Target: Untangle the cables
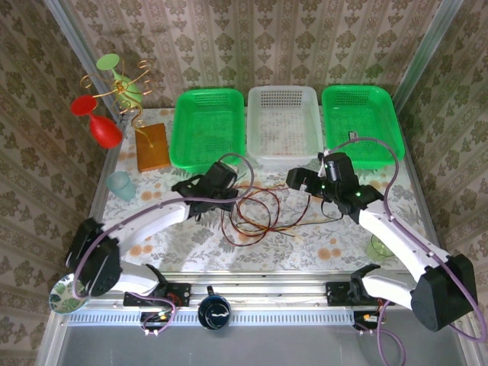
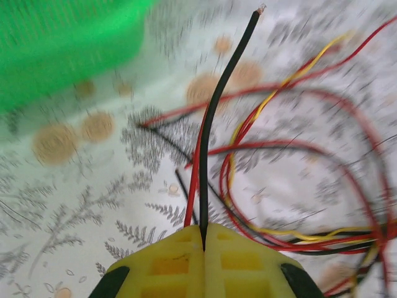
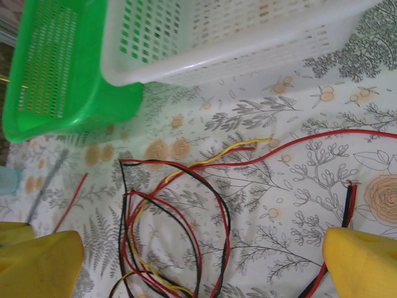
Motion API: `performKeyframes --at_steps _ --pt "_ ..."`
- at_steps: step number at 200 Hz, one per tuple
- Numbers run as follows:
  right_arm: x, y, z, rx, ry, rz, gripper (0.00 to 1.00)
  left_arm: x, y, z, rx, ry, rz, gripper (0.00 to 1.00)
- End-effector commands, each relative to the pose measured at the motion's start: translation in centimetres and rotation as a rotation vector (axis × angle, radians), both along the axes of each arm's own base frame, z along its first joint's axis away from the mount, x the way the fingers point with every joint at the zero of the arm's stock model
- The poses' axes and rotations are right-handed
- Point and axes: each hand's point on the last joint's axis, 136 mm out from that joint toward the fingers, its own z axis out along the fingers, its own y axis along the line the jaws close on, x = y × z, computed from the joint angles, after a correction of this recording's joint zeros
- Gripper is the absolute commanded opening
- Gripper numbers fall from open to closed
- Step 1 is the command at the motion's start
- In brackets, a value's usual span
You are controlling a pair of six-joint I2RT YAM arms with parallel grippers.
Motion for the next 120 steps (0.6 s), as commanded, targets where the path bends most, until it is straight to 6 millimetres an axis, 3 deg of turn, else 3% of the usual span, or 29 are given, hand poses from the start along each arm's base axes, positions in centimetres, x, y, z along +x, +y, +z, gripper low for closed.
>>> performKeyframes --at_steps 1,24,65,93,105,120 --pt "-0.7 0.6 1.7 0.051 -0.031 0.022 1.00 -0.4 0.0 4.5 -0.031 -0.048 0.000 0.00" --pt "-1.2 0.9 3.4 0.094 -0.073 0.042 1.00 -0.5 -1.4 9.1 -0.096 -0.090 -0.038 0.00" --pt "-2.1 3.0 9.7 0.215 -0.263 0.181 0.99 0.7 -5.1 16.8 -0.227 -0.178 -0.112 0.00" --pt "-2.1 4.0 14.0 0.277 -0.378 0.243 0.94 2.0 -7.7 20.0 -0.281 -0.228 -0.173 0.00" --pt "-1.5 4.0 15.9 0.341 -0.413 0.215 0.83 2.6 -8.7 21.1 -0.310 -0.239 -0.187 0.00" --pt "-0.4 4.1 17.6 0.454 -0.428 0.174 0.78 3.2 -9.8 22.1 -0.353 -0.241 -0.217 0.00"
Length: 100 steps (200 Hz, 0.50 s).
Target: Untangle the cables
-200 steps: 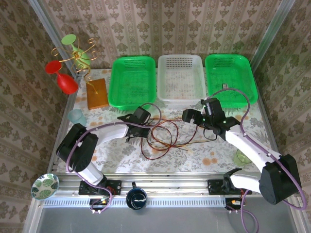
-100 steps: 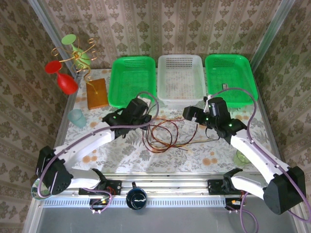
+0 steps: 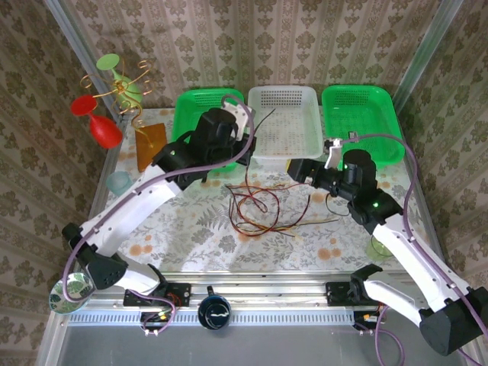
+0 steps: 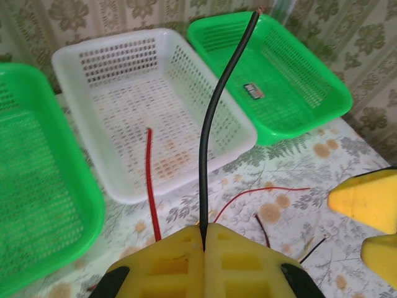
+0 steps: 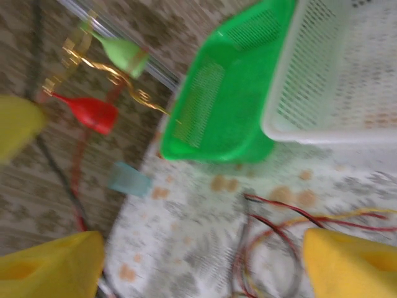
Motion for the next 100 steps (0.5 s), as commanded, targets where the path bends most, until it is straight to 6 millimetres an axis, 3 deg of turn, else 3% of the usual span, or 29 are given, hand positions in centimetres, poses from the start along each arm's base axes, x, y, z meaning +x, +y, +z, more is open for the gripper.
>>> performKeyframes --at_steps 1,29,61,100 --pt "1.0 0.9 5.9 0.204 -0.102 0.019 0.78 0.5 -1.7 1.6 -0.036 -0.015 -0.077 0.00" --pt "3.5 1.5 7.7 0.383 -0.027 0.041 0.77 1.4 -2.8 3.1 -0.079 -0.024 -0.125 0.00" --pt "6.6 1.4 7.9 0.515 0.068 0.053 0.71 1.9 -2.9 4.0 -0.122 -0.026 -0.147 0.00" --pt "8.7 3.7 8.0 0.580 0.141 0.173 0.71 1.6 -3.4 4.0 -0.157 0.000 -0.196 0.00"
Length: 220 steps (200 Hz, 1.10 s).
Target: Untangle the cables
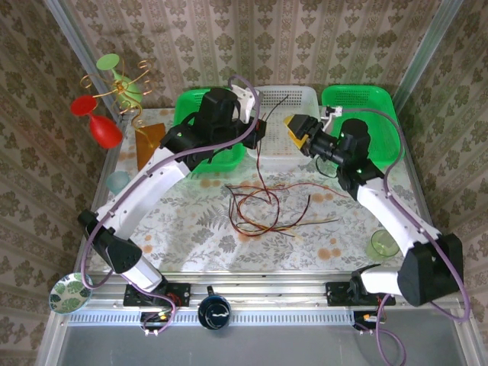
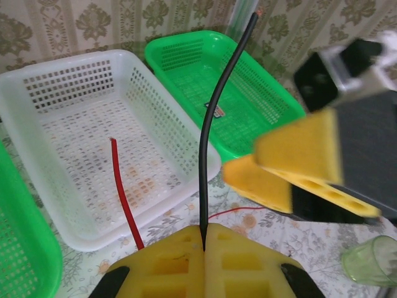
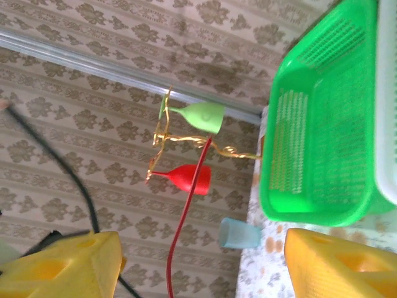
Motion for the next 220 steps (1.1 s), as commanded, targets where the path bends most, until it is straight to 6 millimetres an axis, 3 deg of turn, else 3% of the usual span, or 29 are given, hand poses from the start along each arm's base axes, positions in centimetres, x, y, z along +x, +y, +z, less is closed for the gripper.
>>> performKeyframes --at_steps 1,10,37,92,122,133,155,185,219,220 --pt "-0.4 1.9 3.9 0.125 -0.047 0.134 0.71 -0.6 -0.7 2.2 -0.065 -0.024 -0.068 0.00" --pt "0.7 2.4 2.8 0.138 -0.018 0.143 0.70 -0.7 -0.7 2.2 -0.067 -0.019 -0.071 0.00" --pt "1.8 3.5 2.3 0.154 0.001 0.174 0.67 -0.7 -0.6 2.2 -0.072 -0.012 -0.077 0.00" --pt "2.2 6.4 2.6 0.221 -0.011 0.271 0.61 -0.8 -0.7 2.4 -0.093 0.006 -0.097 0.00" --pt "2.0 7.0 2.5 0.235 -0.017 0.285 0.42 -0.7 -0.5 2.5 -0.099 0.005 -0.096 0.00" --pt "1.9 7.1 2.5 0.235 -0.017 0.285 0.26 -0.7 -0.4 2.6 -0.099 0.003 -0.093 0.00" --pt "1.6 6.7 2.8 0.226 -0.033 0.270 0.00 -0.7 -0.2 2.9 -0.101 -0.008 -0.092 0.00" --pt "1.3 5.4 2.5 0.130 -0.029 0.201 0.00 -0.8 0.6 4.3 -0.097 -0.057 -0.075 0.00" --pt "1.3 1.6 2.7 -0.029 -0.040 0.034 0.00 -0.7 2.4 6.7 -0.083 -0.161 -0.024 0.00" --pt "0.9 1.4 3.3 -0.030 -0.056 0.028 0.00 -0.7 2.5 6.8 -0.083 -0.165 -0.022 0.00"
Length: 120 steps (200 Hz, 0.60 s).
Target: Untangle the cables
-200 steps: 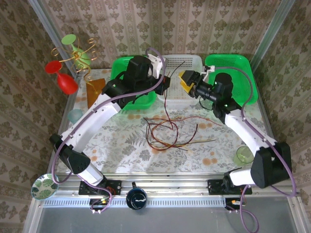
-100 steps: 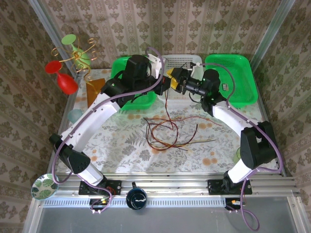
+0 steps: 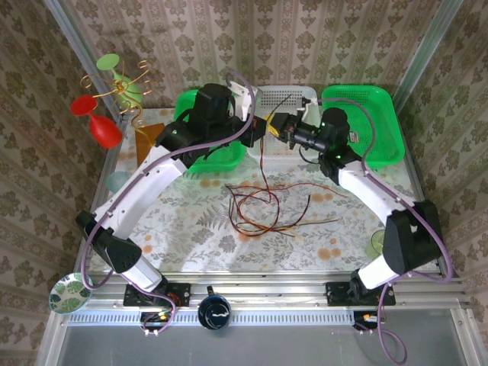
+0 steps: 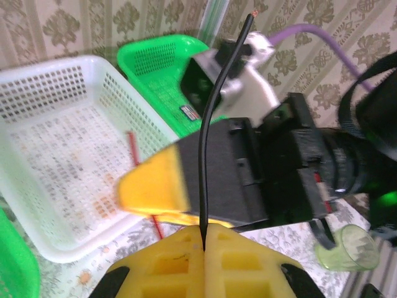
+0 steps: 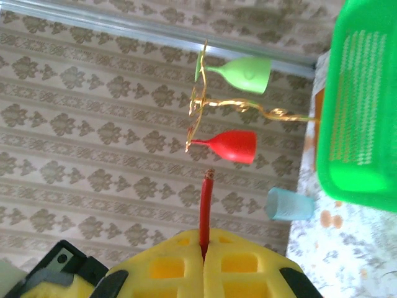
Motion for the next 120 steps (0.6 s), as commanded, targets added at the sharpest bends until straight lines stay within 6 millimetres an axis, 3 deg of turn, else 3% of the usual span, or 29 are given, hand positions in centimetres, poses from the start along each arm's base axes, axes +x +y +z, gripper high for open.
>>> performKeyframes --at_steps 1,86,120 --pt "-0.9 -3.3 2.4 -0.129 -0.089 -0.138 0.00 -0.4 2.4 5.4 -0.043 -0.161 0.049 0.00" --pt "-5.4 -13.6 10.3 -0.408 -0.343 -0.599 0.00 -0.5 7.4 11.9 -0.105 -0.411 0.232 0.00" --pt "-7.6 -16.8 13.2 -0.503 -0.438 -0.761 0.00 0.4 10.7 12.6 -0.089 -0.465 0.368 0.00"
